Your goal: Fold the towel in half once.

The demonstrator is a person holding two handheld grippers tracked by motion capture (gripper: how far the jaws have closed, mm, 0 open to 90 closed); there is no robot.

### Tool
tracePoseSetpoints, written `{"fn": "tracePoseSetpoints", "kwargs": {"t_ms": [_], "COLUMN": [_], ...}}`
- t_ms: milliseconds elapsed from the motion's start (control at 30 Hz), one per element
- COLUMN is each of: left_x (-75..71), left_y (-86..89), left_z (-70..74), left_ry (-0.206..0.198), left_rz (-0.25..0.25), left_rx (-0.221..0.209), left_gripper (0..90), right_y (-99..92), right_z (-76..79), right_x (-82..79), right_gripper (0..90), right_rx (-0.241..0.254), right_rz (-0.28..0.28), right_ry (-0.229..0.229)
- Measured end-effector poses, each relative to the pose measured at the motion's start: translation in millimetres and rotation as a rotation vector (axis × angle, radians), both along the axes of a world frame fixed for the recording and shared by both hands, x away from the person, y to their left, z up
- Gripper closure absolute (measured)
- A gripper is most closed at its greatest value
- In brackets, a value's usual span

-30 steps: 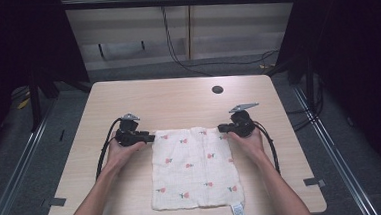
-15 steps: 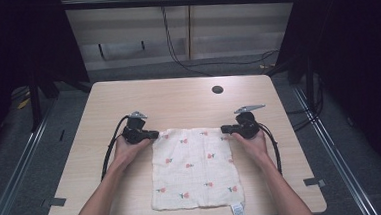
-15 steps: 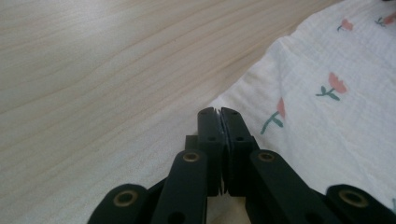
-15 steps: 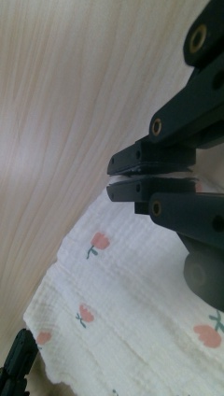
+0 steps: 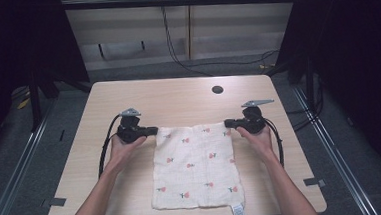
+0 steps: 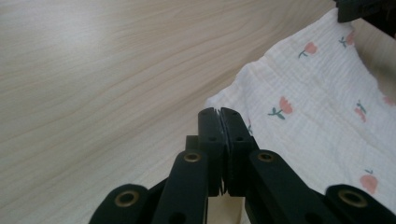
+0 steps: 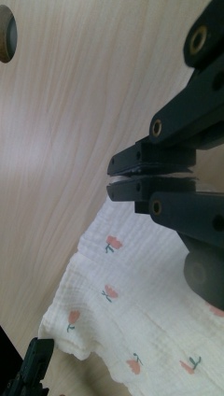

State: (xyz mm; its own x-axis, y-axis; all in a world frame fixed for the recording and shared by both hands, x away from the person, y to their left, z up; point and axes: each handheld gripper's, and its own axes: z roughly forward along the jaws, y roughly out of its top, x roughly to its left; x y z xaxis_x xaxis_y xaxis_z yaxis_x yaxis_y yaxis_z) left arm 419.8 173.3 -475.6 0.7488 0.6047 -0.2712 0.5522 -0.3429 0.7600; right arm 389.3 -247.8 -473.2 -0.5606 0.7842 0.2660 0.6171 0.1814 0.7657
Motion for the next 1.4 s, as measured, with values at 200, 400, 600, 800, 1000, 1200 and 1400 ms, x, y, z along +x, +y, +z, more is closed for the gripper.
{"fn": "tracePoseSetpoints", "kwargs": {"t_ms": [200,400,600,800,1000,1200,1400], "left_x": [-3.0,-5.5,-0.1,4.6,1.8,-14.7,-21.5], "left_y": [4.5,9.8,12.7,17.7,11.5,15.3,17.9], "left_z": [11.2,22.5,25.4,31.6,34.4,35.4,34.6], "left_ry": [-0.035,-0.051,-0.054,-0.064,-0.082,-0.107,-0.101], "left_rz": [0.004,0.018,0.024,0.068,0.059,0.037,0.004], "left_rx": [-0.005,-0.042,-0.056,-0.093,-0.093,-0.103,-0.101], "left_gripper": [88.2,88.3,88.3,88.3,88.4,88.3,88.3], "right_y": [1.1,7.2,8.3,0.3,-2.4,-0.7,-0.5], "right_z": [4.4,10.5,18.5,24.5,40.1,43.7,42.1], "right_x": [-0.4,4.2,12.7,17.5,16.9,4.5,-7.0], "right_gripper": [87.0,87.1,87.3,87.3,87.3,87.3,87.3], "right_rx": [0.002,0.016,0.036,0.031,0.024,0.036,0.048], "right_rz": [0.012,0.023,0.033,0.005,0.006,0.039,0.061], "right_ry": [-0.006,-0.018,-0.027,-0.036,-0.054,-0.080,-0.090]}}
